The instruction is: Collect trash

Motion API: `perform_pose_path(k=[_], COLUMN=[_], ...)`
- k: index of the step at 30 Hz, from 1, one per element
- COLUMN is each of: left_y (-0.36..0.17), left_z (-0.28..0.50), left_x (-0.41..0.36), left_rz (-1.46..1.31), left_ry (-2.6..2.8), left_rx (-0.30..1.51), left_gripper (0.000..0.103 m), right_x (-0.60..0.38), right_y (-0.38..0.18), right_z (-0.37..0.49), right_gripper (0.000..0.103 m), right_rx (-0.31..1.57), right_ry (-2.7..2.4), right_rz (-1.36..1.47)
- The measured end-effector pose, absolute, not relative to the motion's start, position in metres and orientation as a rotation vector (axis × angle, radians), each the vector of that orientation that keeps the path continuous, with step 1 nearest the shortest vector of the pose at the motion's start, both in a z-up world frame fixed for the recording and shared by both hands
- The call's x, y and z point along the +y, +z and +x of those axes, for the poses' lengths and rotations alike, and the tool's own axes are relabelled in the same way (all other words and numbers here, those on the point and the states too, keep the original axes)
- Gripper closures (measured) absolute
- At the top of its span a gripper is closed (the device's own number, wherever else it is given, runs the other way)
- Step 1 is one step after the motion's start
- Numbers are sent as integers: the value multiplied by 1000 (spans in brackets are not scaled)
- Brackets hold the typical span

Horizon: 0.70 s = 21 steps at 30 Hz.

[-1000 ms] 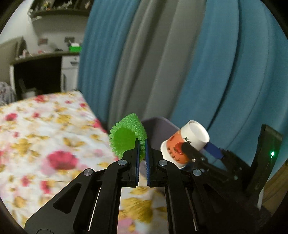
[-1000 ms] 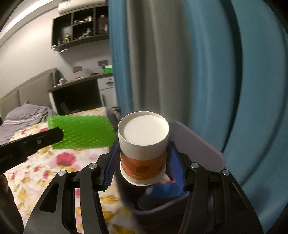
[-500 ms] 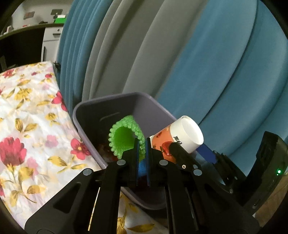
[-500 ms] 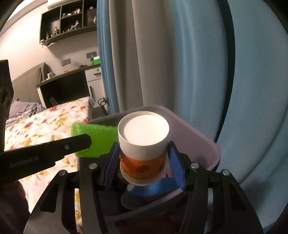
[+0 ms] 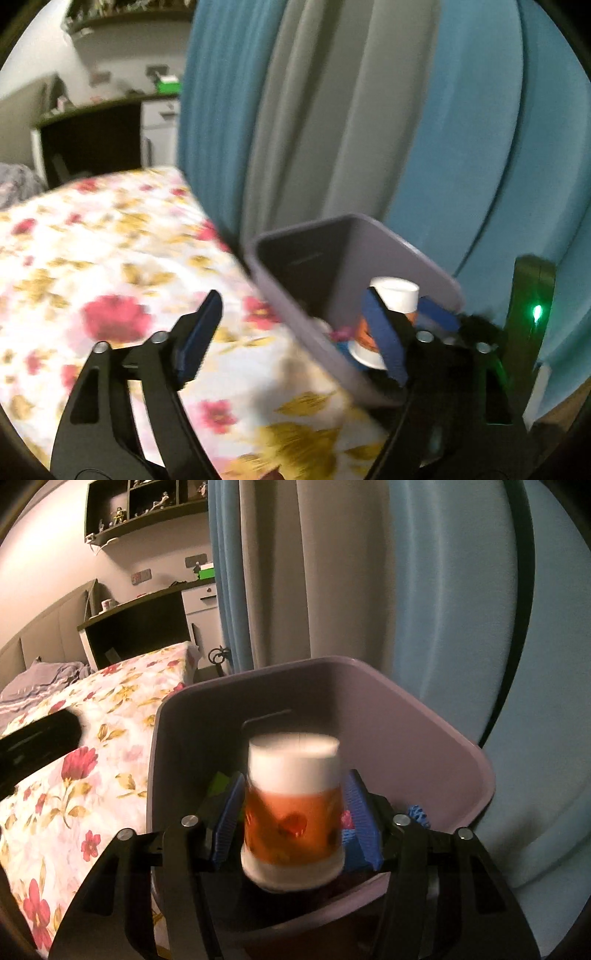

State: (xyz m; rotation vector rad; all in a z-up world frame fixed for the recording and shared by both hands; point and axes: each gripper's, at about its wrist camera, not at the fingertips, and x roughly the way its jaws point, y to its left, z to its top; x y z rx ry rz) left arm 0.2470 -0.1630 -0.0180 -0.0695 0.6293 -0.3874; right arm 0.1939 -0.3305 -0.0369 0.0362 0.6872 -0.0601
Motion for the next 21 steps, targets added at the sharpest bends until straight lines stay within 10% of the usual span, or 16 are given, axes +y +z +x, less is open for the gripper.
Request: perform_pose_path(k=[21], left_y=[9], left_z=[156], left_x=[-69], left_rz=[-32], left_ry=[-69], left_rx=[472], left_gripper=[6], right_x=[-284], right_y=[11], right_z=[138], right_gripper=[6], right_rx=[559], right_ry=[-68], right_rz=[-18])
